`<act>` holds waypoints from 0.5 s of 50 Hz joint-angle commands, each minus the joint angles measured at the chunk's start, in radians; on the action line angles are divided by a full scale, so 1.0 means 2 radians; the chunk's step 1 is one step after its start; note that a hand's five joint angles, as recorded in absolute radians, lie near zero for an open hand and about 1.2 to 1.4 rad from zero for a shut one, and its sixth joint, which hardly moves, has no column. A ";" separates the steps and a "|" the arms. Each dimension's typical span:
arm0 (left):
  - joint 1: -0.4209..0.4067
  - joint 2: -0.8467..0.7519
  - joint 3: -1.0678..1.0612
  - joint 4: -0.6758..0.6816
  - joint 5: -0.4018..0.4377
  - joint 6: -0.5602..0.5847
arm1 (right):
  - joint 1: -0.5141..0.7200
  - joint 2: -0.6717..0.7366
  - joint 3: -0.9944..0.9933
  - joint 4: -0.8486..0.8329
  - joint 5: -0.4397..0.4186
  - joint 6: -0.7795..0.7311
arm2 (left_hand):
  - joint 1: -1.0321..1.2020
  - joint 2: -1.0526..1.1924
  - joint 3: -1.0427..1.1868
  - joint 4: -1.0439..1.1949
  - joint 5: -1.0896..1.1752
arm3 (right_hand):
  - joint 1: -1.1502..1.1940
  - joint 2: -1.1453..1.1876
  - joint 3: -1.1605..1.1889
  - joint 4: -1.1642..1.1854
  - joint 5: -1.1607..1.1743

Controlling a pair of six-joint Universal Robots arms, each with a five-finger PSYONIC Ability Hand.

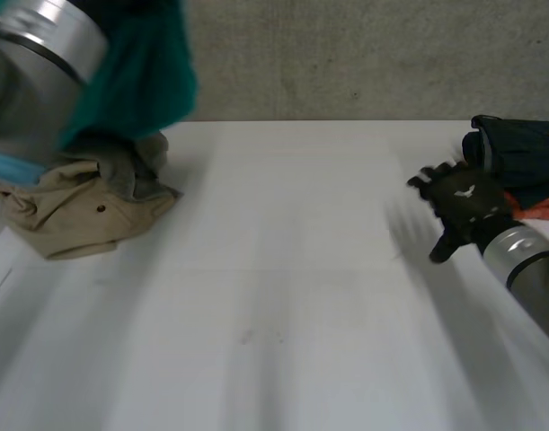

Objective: Fold the laundry.

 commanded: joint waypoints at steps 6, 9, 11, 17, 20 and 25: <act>-0.201 -0.089 -0.070 0.016 0.003 -0.180 | -0.039 -0.029 -0.019 0.003 0.049 0.071 | 0.058 0.012 0.014 0.010 0.039 | -0.006 -0.022 -0.018 -0.029 -0.029; -0.213 -0.108 -0.069 0.032 -0.005 -0.176 | -0.039 -0.028 -0.018 0.004 0.049 0.070 | -0.389 -0.435 -0.434 -0.438 -0.408 | -0.006 -0.022 -0.018 -0.029 -0.029; -0.212 -0.110 -0.071 0.036 -0.013 -0.166 | -0.039 -0.028 -0.018 0.004 0.049 0.070 | -0.458 -0.504 -0.503 -0.506 -0.477 | -0.006 -0.022 -0.018 -0.029 -0.029; -0.204 -0.095 -0.081 0.029 -0.020 -0.142 | -0.039 -0.029 -0.020 0.005 0.045 0.070 | -0.453 -0.500 -0.498 -0.502 -0.473 | -0.006 -0.022 -0.018 -0.029 -0.029; -0.168 -0.054 -0.114 0.009 -0.029 -0.124 | -0.038 -0.029 -0.021 0.009 0.024 0.064 | -0.452 -0.498 -0.496 -0.500 -0.471 | -0.006 -0.022 -0.018 -0.029 -0.029; -0.112 0.016 -0.174 -0.030 -0.059 -0.104 | -0.038 -0.044 -0.040 0.067 -0.038 0.047 | -0.437 -0.484 -0.482 -0.486 -0.457 | -0.006 -0.022 -0.018 -0.029 -0.029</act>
